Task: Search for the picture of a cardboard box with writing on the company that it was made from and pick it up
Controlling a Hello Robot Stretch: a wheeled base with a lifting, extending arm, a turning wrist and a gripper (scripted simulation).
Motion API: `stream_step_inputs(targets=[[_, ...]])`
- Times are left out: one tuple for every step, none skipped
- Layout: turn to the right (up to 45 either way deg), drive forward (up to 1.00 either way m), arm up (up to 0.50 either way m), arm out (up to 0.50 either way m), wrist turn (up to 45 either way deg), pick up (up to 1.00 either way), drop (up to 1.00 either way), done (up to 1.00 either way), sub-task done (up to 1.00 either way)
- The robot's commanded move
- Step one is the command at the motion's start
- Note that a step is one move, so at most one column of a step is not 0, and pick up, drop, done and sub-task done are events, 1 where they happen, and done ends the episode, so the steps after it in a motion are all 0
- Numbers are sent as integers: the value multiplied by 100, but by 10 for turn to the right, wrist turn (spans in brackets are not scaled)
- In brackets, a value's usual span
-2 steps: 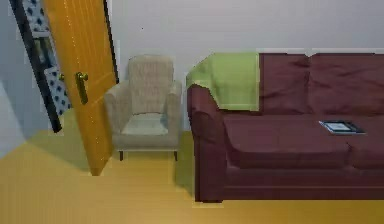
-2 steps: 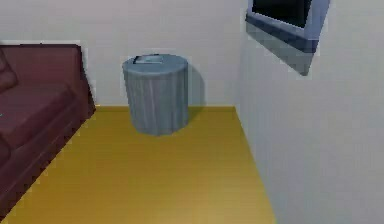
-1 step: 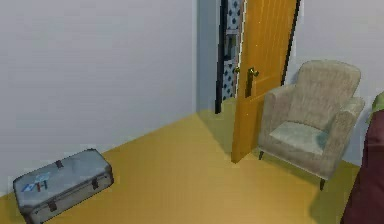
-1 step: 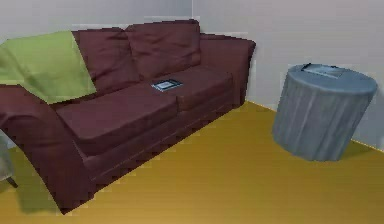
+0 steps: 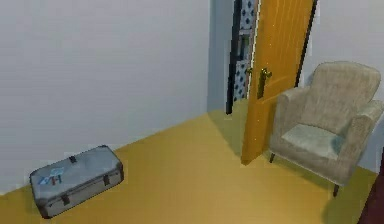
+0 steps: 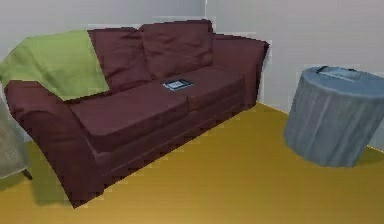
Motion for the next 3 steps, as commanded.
stream_step_inputs(targets=[[0, 100, 0, 0, 0, 0, 0, 0, 0], [0, 100, 0, 0, 0, 0, 0, 0, 0], [0, 15, 0, 0, 0, 0, 0, 0, 0]])
